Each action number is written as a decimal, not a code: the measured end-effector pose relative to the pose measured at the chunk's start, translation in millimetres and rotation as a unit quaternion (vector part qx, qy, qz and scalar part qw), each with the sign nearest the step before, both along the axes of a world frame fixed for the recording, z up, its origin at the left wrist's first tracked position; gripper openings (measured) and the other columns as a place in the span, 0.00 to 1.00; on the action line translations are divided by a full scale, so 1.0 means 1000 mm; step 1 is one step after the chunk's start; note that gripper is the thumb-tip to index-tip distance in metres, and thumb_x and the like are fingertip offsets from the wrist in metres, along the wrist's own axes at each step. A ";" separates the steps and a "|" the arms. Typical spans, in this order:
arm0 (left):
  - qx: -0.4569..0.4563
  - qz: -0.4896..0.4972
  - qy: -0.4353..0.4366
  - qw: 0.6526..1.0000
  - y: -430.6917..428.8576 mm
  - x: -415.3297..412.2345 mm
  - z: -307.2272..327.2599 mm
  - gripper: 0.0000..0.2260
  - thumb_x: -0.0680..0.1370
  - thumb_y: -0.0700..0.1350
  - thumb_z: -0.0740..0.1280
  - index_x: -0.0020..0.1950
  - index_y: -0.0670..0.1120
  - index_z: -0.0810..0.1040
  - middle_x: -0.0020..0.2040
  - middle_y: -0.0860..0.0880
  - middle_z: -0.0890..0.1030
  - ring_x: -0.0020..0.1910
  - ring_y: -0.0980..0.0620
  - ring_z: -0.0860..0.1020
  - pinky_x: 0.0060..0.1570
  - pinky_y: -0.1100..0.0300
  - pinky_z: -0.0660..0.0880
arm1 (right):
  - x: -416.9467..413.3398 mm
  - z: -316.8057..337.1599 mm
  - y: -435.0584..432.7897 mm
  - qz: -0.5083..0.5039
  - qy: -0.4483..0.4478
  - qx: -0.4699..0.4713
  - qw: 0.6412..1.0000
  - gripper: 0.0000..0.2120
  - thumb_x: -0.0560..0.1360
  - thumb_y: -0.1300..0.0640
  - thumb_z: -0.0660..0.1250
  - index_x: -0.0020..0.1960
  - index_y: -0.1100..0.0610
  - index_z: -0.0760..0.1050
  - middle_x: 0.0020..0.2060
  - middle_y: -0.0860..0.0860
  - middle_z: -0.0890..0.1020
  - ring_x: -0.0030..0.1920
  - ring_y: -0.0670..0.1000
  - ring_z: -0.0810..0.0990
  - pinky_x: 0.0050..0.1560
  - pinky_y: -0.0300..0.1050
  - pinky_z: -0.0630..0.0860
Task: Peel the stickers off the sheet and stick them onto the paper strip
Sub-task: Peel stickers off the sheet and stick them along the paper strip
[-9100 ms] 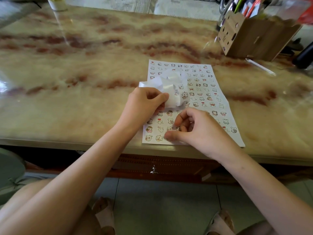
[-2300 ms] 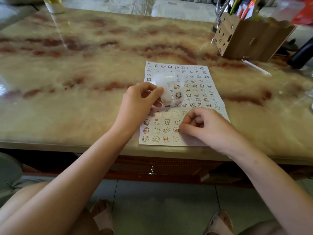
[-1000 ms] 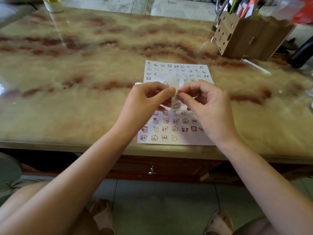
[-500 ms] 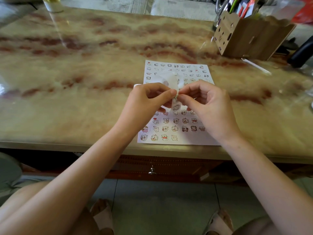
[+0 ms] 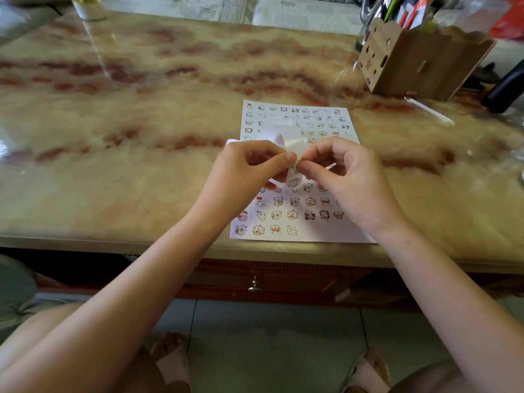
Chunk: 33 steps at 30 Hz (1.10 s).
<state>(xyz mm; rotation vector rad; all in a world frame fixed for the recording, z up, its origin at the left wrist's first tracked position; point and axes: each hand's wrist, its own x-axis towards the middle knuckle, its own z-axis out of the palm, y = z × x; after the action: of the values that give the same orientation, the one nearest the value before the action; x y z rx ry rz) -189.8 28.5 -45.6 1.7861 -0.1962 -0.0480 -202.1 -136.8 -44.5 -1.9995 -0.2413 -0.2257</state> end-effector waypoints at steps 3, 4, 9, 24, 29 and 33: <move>-0.011 0.002 0.019 1.000 -0.001 0.000 -0.001 0.06 0.76 0.44 0.70 0.44 0.42 0.84 0.40 0.44 0.85 0.40 0.53 0.83 0.41 0.62 0.80 | -0.003 0.000 0.000 -0.011 -0.005 -0.035 0.999 0.02 0.73 0.57 0.72 0.43 0.53 0.79 0.37 0.42 0.80 0.37 0.40 0.75 0.39 0.35 0.71; -0.018 0.001 0.026 0.999 0.000 -0.001 -0.001 0.06 0.76 0.44 0.70 0.44 0.42 0.84 0.40 0.44 0.85 0.39 0.53 0.83 0.41 0.62 0.80 | -0.004 0.000 0.000 -0.012 -0.018 -0.050 0.999 0.02 0.73 0.57 0.72 0.43 0.53 0.79 0.38 0.42 0.79 0.38 0.41 0.75 0.39 0.35 0.71; -0.058 -0.004 0.073 0.996 0.002 0.001 0.000 0.07 0.77 0.44 0.69 0.45 0.40 0.82 0.39 0.45 0.84 0.38 0.54 0.82 0.40 0.63 0.80 | -0.011 0.003 -0.002 0.004 -0.073 -0.111 0.991 0.02 0.74 0.59 0.71 0.44 0.56 0.78 0.43 0.48 0.78 0.44 0.49 0.76 0.45 0.37 0.72; 0.039 0.037 0.050 0.997 0.000 0.005 -0.012 0.08 0.77 0.44 0.69 0.41 0.41 0.82 0.40 0.45 0.85 0.38 0.53 0.83 0.37 0.66 0.78 | -0.028 0.009 -0.020 0.018 0.296 -0.004 0.955 0.03 0.69 0.61 0.75 0.40 0.60 0.82 0.25 0.47 0.79 0.25 0.41 0.74 0.27 0.30 0.72; 0.043 0.036 0.053 0.997 -0.001 0.006 -0.012 0.09 0.77 0.45 0.69 0.41 0.41 0.82 0.40 0.45 0.85 0.42 0.48 0.84 0.46 0.58 0.80 | -0.030 0.008 -0.017 0.013 0.295 -0.019 0.955 0.03 0.68 0.60 0.75 0.39 0.59 0.83 0.28 0.50 0.81 0.26 0.45 0.73 0.27 0.32 0.71; 0.047 0.037 0.055 0.997 0.000 0.006 -0.012 0.08 0.77 0.45 0.69 0.41 0.42 0.82 0.40 0.46 0.86 0.42 0.47 0.84 0.50 0.51 0.81 | -0.031 0.008 -0.015 0.021 0.286 -0.038 0.957 0.02 0.69 0.60 0.75 0.38 0.59 0.83 0.33 0.55 0.84 0.28 0.46 0.73 0.30 0.35 0.71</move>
<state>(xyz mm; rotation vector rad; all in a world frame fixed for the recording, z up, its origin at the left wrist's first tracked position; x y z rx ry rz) -184.1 28.3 -57.6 1.8769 -0.0490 -0.1032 -233.3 -152.2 -36.3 -2.0420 0.0800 0.3960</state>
